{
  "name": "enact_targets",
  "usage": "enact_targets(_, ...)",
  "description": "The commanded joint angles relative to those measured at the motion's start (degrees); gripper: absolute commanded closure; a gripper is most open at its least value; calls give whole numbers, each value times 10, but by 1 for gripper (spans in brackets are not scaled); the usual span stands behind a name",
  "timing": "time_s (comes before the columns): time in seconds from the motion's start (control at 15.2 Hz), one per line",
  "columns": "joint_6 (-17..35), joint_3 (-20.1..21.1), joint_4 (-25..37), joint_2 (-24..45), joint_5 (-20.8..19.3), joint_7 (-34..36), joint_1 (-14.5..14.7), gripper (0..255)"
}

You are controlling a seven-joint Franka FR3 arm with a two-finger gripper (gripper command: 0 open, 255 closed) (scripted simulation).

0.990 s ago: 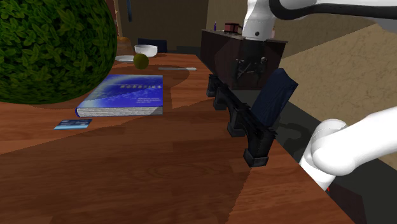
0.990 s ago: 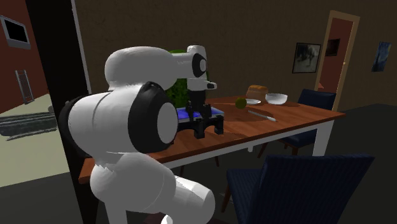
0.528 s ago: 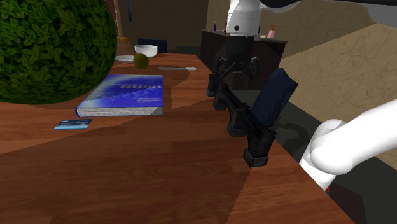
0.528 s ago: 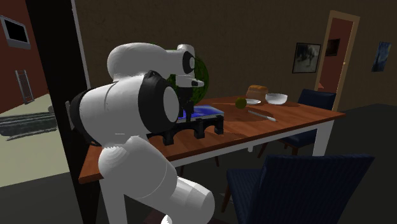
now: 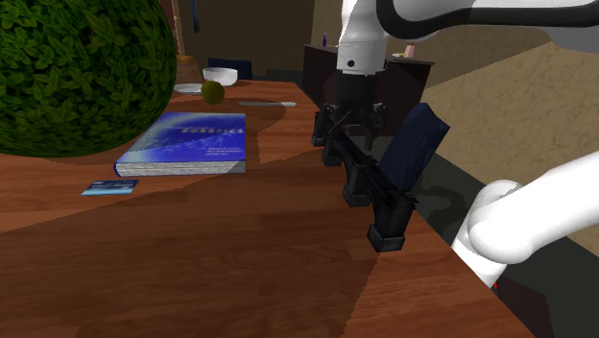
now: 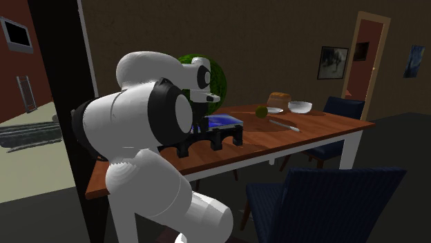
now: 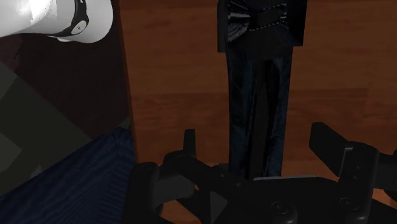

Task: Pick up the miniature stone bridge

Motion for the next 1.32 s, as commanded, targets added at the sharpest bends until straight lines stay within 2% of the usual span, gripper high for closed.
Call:
enact_targets(0.0,3,1,-2,1,0,0,0,255)
enact_targets(0.59,4,0,-4,0,0,-1,0,255)
enact_targets(1.25,-68,-7,88,20,-9,6,-5,255)
